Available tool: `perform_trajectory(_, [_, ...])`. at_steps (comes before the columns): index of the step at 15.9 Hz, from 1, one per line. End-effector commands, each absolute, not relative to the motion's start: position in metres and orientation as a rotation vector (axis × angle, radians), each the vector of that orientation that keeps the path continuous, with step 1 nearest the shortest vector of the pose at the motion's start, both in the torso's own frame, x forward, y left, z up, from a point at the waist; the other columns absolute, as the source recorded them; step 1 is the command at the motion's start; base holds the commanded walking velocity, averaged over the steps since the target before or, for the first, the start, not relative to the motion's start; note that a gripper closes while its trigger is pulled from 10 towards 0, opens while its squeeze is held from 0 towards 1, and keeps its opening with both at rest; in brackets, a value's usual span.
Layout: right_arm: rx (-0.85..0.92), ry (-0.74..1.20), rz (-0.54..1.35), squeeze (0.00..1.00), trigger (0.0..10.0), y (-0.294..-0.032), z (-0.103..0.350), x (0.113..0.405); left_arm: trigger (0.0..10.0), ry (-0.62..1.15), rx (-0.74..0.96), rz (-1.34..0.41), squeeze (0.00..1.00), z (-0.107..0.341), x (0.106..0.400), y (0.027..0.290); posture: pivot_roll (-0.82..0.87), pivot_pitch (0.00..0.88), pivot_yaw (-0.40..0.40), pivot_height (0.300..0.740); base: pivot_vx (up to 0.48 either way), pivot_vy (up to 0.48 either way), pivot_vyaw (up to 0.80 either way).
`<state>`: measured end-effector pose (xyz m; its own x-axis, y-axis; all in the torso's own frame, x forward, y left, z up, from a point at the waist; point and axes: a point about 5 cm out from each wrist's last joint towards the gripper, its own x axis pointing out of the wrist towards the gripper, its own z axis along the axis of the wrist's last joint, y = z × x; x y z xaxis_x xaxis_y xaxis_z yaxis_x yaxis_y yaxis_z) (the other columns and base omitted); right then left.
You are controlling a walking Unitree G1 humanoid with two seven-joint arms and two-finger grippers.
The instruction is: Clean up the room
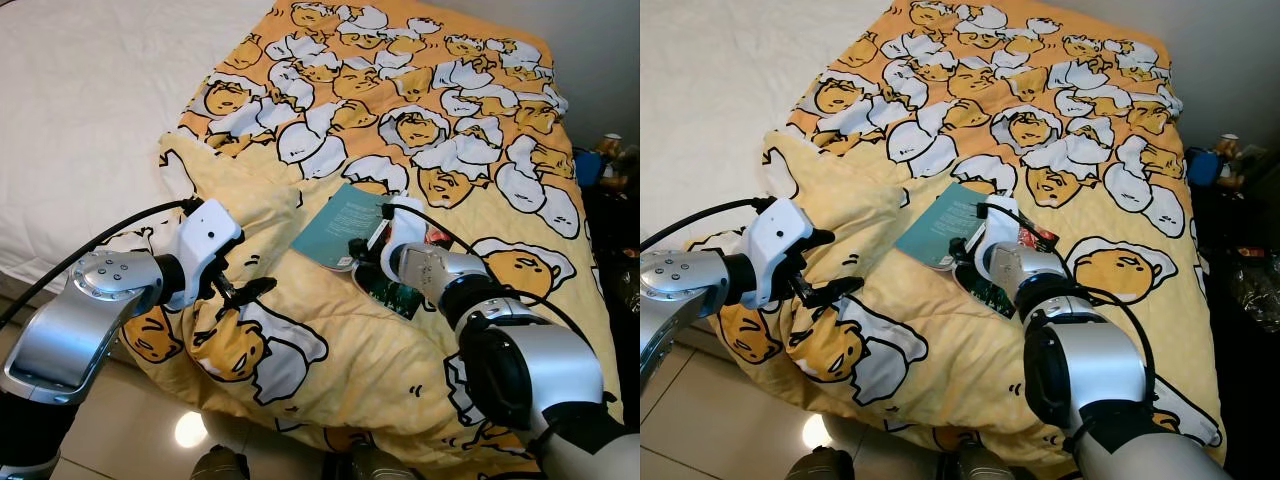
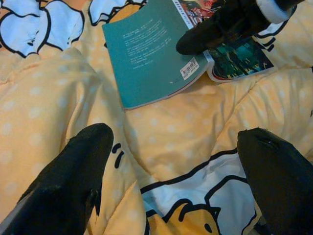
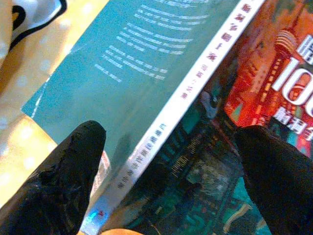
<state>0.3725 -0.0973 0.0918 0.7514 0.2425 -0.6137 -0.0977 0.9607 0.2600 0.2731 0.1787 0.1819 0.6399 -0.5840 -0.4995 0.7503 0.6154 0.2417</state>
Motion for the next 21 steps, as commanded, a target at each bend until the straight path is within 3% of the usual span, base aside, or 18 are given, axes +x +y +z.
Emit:
perform_trajectory(1, [0.225,0.692,0.183,0.00,7.7,-0.0984,0.0930,0.3734,10.0,0.385,0.465,-0.802,1.00,0.1850,0.2708,0.1768,0.07,0.151,-0.130,0.740,0.000,0.000,0.00])
perform_trajectory(2, [0.223,0.689,0.189,0.00,0.0,-0.0971,0.0937,0.3737,10.0,0.382,0.463,-0.805,1.00,0.1864,0.2705,0.1758,0.07,0.149,-0.131,0.740,0.000,0.000,0.00])
perform_trajectory(21, [0.338,0.726,0.203,0.00,0.0,-0.0891,0.0875,0.3685,10.0,0.396,0.452,-0.805,1.00,0.1822,0.2637,0.1726,0.08,0.170,-0.159,0.740,0.000,0.000,0.00])
